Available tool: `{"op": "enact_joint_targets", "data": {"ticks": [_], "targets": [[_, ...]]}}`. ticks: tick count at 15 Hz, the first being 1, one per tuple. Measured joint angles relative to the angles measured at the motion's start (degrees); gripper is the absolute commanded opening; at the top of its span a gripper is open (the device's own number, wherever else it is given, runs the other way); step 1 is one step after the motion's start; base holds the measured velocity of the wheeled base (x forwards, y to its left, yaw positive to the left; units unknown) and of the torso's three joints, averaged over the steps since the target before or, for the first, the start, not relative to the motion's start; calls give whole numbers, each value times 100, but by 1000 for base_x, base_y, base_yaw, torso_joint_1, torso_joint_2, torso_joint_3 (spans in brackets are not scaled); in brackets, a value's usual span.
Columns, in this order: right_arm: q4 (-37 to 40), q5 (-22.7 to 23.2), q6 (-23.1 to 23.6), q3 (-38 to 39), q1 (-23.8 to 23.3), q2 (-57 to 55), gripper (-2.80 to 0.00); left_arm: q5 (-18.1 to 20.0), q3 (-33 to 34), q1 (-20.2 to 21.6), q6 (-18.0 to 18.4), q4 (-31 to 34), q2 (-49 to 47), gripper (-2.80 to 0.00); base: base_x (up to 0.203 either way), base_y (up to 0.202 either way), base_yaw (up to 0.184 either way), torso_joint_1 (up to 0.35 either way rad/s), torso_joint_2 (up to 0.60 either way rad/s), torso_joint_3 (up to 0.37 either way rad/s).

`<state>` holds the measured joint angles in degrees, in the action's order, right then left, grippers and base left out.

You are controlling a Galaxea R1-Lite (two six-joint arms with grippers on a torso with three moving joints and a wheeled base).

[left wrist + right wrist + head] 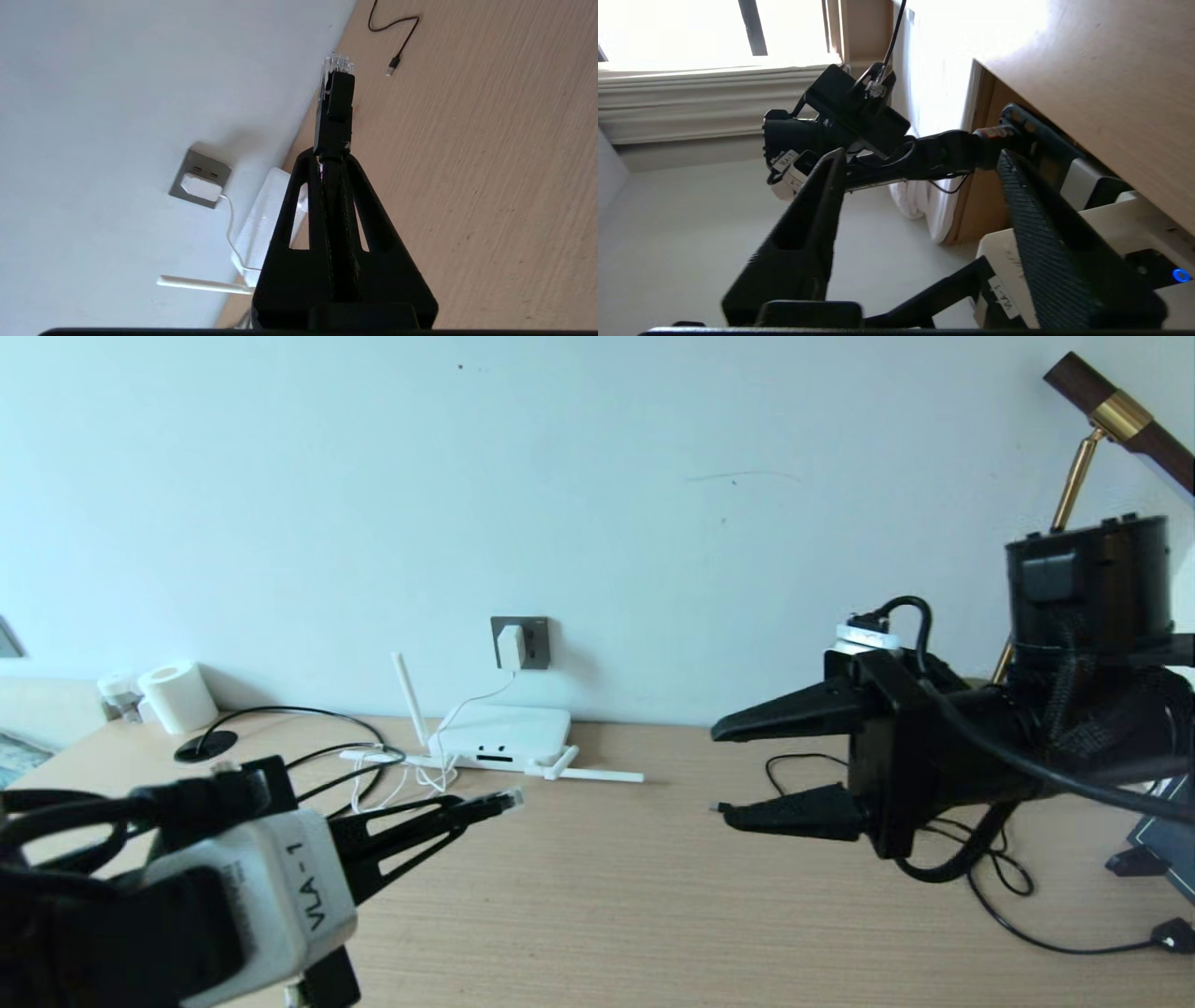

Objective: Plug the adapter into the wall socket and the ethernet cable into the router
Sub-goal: Hand it to the other hand

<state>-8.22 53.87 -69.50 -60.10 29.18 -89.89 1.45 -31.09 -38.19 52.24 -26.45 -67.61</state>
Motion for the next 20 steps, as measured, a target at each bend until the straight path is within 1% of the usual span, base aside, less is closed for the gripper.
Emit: {"op": "enact_joint_targets", "data": {"ticks": [1, 2, 4, 6, 7, 9, 10, 14, 20], "targets": [[1, 107, -128, -139, 116, -138, -280, -2, -6, -4, 239, -11, -20, -280, 0, 0, 0, 0, 0, 0], [3, 169, -158, -215, 209, -229, -280, 0, -16, -12, 490, -22, -44, -280, 0, 0, 0, 0, 0, 0], [14, 186, -168, -260, 336, -332, -280, 2, -128, -56, 1078, -68, -128, -280, 0, 0, 0, 0, 0, 0], [10, 187, -179, -268, 369, -366, -280, 41, -368, -96, 1662, -246, -288, -280, 0, 0, 0, 0, 0, 0], [8, 186, -223, -271, 374, -362, 0, 100, -507, -133, 1889, -319, -397, -280, 0, 0, 0, 0, 0, 0], [-21, 179, -439, -294, 383, -333, 0, 230, -790, -313, 2196, -431, -652, -280, 0, 0, 0, 0, 0, 0], [-27, 186, -453, -301, 380, -307, 0, 245, -861, -401, 2244, -492, -745, -280, 0, 0, 0, 0, 0, 0], [-286, 198, -516, -395, 383, -257, 0, 249, -931, -579, 2271, -511, -912, -280, 0, 0, 0, 0, 0, 0], [-371, 221, -624, -687, 386, -479, 0, 249, -1007, -756, 2271, -522, -1049, -280, 0, 0, 0, 0, 0, 0]]}}
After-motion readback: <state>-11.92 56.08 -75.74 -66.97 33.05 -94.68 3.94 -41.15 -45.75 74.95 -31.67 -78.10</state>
